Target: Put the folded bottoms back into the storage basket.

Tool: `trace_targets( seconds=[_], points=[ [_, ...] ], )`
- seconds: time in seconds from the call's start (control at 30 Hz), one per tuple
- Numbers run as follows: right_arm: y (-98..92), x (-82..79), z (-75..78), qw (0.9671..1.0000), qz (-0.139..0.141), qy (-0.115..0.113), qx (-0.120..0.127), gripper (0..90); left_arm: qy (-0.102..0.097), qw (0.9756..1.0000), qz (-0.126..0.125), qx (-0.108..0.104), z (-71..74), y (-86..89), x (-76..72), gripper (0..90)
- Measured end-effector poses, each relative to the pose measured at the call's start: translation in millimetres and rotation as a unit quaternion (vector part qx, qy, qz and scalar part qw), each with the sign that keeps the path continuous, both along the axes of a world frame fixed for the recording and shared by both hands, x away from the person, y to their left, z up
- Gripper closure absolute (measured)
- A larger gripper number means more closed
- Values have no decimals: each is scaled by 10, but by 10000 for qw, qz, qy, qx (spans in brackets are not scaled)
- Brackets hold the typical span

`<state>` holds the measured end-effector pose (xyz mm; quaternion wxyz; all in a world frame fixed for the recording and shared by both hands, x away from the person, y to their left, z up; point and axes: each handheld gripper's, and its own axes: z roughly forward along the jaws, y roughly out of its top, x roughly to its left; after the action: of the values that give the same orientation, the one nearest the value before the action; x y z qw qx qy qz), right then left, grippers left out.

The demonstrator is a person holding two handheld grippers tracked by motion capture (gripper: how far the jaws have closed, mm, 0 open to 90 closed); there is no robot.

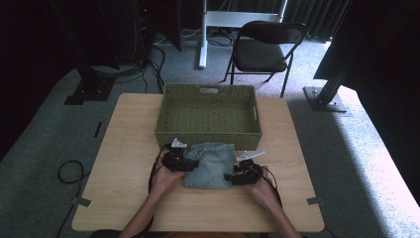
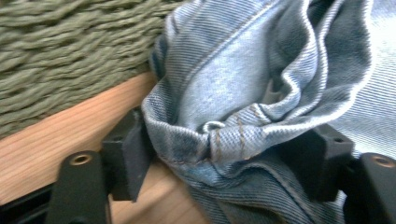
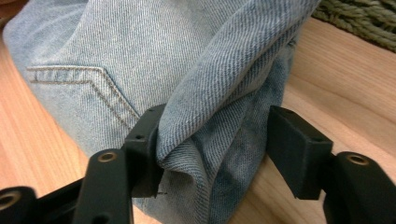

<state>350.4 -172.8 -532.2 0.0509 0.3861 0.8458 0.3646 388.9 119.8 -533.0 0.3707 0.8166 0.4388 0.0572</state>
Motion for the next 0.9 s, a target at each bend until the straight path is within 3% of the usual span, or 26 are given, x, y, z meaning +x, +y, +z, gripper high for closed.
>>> trace_targets(
  seconds=[0.13,0.2,0.27,0.37,0.4,0.5,0.63,0.9],
  points=[
    [11,-3,7,10000,64,41,34,470,84,9999,-83,-25,14,-15,8,374],
    [23,-8,18,9999,117,20,-4,500,16,9999,-113,64,32,-30,-7,434],
    [30,-13,27,9999,145,-12,-40,547,-113,9996,-127,211,63,-59,-44,466],
    [91,-73,74,9990,244,-285,-237,673,-359,9983,-146,434,106,-105,-116,597],
    [91,-73,74,9990,244,-285,-237,673,-440,9977,-165,485,112,-108,-136,597],
    [108,-118,108,9981,274,-463,-313,735,-594,9968,-178,498,144,-99,-188,674],
    [121,-159,138,9970,287,-604,-388,752,-745,9954,-266,541,217,-80,-243,724],
    [62,-261,296,9956,359,-842,-222,757,-1035,9929,-337,485,422,-39,-368,759]
  ],
)
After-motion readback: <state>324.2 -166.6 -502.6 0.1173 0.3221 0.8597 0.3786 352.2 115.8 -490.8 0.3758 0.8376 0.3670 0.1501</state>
